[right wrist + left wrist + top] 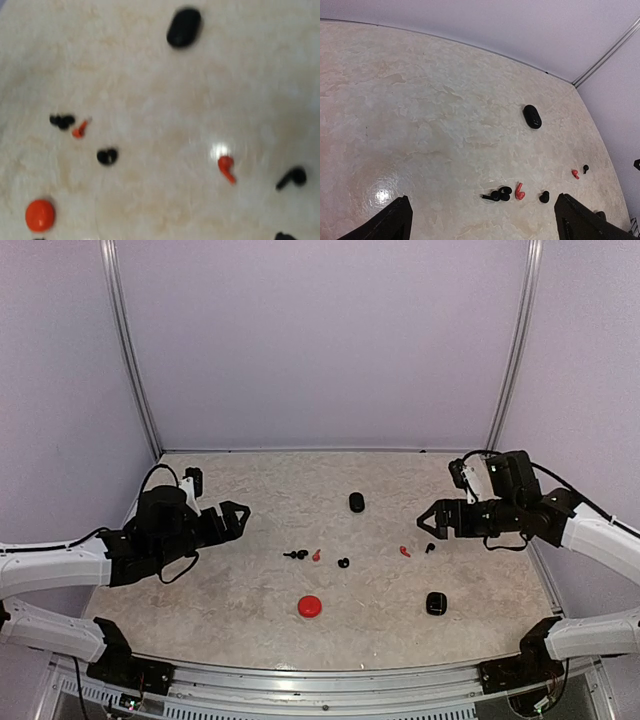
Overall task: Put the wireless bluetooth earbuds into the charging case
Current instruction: Pick up the charging case from the corner of the board.
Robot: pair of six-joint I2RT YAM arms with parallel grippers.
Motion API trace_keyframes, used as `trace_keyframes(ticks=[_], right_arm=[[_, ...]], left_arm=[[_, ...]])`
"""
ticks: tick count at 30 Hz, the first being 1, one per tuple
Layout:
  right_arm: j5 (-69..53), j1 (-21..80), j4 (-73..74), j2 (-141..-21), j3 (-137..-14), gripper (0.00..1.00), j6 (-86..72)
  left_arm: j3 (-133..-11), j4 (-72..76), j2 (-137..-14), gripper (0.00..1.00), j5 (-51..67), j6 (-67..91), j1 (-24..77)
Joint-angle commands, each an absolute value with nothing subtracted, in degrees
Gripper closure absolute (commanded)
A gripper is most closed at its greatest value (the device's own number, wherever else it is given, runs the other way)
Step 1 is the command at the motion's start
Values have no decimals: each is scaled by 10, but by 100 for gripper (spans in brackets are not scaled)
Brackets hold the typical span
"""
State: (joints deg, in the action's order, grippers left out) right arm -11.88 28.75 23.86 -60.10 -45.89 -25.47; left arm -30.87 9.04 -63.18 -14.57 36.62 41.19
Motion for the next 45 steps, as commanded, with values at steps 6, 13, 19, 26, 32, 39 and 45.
trace_keyframes(ticks=[6,13,19,26,32,39,45], right_arm=[[-109,301,432,-570,-474,1,-304],[-73,335,495,-558,-433,4,-356],[-57,385,501,-608,-416,5,-388],[-46,410,463,-640,-394,12,-410],[-45,409,403,-676,-368,18,-412],[-48,410,360,-727,-368,27,-394],[-44,409,342,-772,-375,35,-369]], left_arm=[[-321,116,-666,1,-155,357,432],[-330,119,-687,1,-149,352,443],[-319,122,-677,1,-153,356,445],[-311,131,-674,1,-153,362,446],[-310,132,-672,1,-150,359,446],[-300,134,-649,1,-156,359,447],[-298,138,-641,1,-159,356,447]])
